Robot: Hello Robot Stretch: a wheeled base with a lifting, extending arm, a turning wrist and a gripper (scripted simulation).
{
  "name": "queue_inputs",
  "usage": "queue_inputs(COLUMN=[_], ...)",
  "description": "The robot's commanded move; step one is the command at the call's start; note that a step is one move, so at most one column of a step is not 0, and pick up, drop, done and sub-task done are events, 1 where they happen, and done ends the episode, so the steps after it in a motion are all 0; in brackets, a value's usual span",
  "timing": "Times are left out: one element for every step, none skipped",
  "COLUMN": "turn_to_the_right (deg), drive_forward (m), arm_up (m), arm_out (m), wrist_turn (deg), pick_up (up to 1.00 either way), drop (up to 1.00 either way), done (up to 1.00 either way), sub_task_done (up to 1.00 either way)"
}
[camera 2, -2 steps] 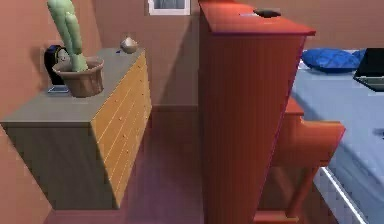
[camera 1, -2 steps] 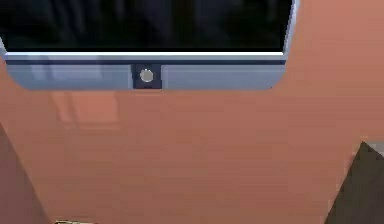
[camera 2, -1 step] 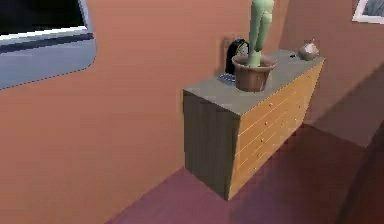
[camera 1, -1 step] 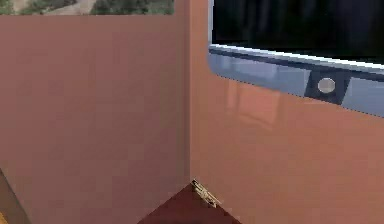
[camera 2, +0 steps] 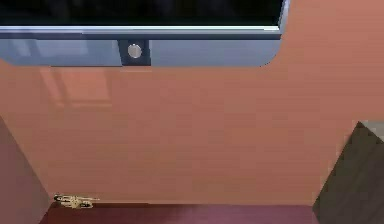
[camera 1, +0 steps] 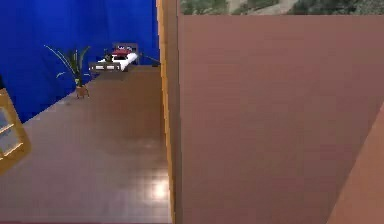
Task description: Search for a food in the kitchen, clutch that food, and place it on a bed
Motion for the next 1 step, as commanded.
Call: queue_inputs(turn_to_the_right=[-45.0], drive_forward=[0.0], arm_up=[0.0], arm_out=[0.0], wrist_turn=[0.0], pick_up=[0.0], drop=[0.0], done=[0.0], sub_task_done=[0.0])
